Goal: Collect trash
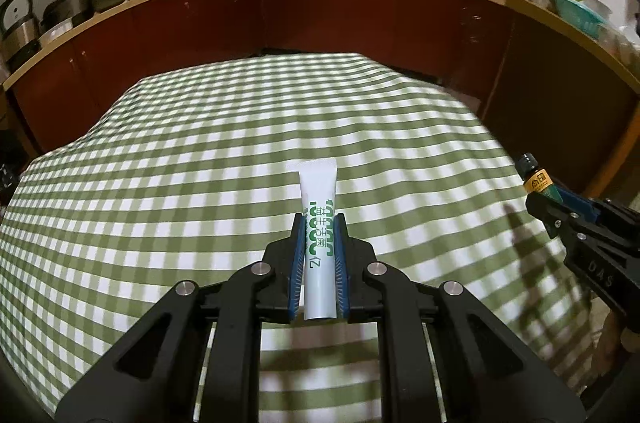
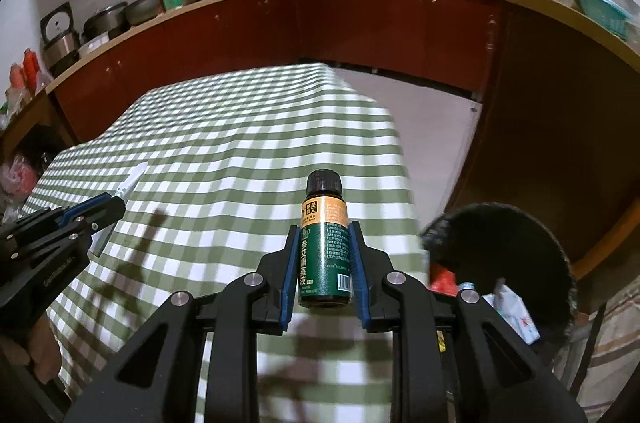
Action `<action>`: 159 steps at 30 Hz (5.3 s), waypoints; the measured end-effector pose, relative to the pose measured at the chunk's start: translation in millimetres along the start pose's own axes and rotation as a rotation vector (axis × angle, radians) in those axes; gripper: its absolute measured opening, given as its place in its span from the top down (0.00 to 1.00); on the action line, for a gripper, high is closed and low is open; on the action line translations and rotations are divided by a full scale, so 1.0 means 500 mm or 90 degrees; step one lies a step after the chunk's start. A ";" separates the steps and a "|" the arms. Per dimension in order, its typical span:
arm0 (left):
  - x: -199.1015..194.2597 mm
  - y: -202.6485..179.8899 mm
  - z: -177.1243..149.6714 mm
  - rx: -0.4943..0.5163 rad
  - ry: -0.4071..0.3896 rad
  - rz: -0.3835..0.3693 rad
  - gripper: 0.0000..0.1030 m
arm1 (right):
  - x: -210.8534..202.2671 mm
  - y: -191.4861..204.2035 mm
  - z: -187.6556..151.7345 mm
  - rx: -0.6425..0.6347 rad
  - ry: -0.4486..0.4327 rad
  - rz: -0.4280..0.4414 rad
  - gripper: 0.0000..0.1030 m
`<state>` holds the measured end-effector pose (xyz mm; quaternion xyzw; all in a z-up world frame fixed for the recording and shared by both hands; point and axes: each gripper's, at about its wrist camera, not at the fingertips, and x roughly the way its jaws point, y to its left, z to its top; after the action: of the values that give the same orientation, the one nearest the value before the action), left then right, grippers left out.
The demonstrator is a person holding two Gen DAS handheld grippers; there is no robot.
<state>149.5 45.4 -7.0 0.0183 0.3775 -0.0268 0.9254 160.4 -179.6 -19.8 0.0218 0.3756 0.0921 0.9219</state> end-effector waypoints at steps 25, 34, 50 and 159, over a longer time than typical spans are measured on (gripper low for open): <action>0.012 -0.390 0.006 0.149 -0.034 -0.153 0.87 | -0.088 -0.255 -0.074 0.113 -0.046 -0.143 0.76; 0.061 -0.460 0.010 0.175 -0.028 -0.157 0.82 | -0.062 -0.297 -0.082 0.138 -0.045 -0.151 0.72; 0.065 -0.449 0.017 0.160 -0.032 -0.149 0.57 | -0.075 -0.308 -0.083 0.149 -0.055 -0.176 0.59; -0.216 -0.216 -0.108 0.074 -0.114 -0.087 0.22 | -0.284 -0.101 -0.146 0.068 -0.146 -0.205 0.29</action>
<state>27.9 -55.5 28.5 0.0440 0.2912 -0.1130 0.9489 17.8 -257.9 20.0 0.0208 0.2711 -0.0801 0.9590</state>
